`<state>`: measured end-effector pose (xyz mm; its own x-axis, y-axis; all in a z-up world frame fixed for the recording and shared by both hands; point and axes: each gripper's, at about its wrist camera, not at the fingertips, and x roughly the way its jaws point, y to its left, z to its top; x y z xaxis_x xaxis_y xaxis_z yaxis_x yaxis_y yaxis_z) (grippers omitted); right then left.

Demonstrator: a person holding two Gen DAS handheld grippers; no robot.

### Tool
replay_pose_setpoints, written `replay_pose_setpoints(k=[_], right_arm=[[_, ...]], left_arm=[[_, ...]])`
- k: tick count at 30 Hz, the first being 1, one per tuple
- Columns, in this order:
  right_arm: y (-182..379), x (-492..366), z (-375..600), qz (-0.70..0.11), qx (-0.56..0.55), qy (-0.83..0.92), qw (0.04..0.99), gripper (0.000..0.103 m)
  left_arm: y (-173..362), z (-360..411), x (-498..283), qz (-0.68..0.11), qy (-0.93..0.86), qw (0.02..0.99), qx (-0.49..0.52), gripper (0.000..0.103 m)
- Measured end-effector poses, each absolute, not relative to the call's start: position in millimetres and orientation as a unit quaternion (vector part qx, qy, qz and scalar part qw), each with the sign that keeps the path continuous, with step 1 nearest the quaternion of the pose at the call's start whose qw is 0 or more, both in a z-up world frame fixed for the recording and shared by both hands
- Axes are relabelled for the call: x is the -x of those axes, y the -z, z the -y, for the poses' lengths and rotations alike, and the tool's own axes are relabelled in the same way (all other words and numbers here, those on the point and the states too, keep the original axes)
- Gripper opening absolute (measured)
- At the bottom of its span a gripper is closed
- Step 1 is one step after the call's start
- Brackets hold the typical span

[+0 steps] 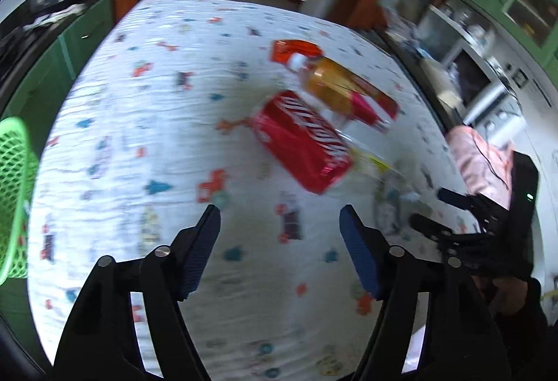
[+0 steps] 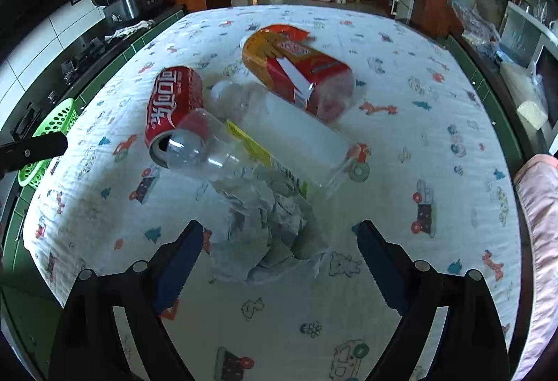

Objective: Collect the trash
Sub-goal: 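Move both tools back toward the table, then grasp the red Coca-Cola can with the left tool while the right tool grasps crumpled foil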

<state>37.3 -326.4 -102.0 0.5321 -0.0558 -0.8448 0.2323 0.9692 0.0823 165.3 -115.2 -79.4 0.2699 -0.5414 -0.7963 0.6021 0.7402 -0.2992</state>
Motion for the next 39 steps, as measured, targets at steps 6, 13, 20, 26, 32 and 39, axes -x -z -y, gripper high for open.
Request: replay_pose_setpoints(k=[6,13,20,26,32,39], right_arm=[[118.1,-40.7,328.1,-0.488,-0.102,0.066,0.865,0.073],[129.5,-38.4,335.5,-0.491,-0.127,0.057,0.86,0.057],[127.2,-33.6,335.8,-0.481,-0.135,0.051,0.865,0.045],[125.8,-30.4,339.7,-0.476,-0.145,0.048,0.866,0.041],[124.2,-27.5,343.9,-0.473,-0.147,0.047,0.867,0.04],[121.4,-24.9,346.4,-0.472,-0.15,0.046,0.868,0.033]], left_arm=[[91.9,146.6,-171.2,-0.515,0.362,0.777,-0.022,0.065],[95.8,168.3,-212.4,-0.551,0.316,0.772,0.029,0.081],[107.7,192.9,-243.0,-0.592,0.261,0.76,0.067,0.083],[119.5,203.5,-255.0,-0.609,0.224,0.756,0.085,0.083],[130.4,214.7,-256.9,-0.623,0.202,0.752,0.075,0.075],[134.9,215.0,-258.9,-0.63,0.197,0.747,0.083,0.068]])
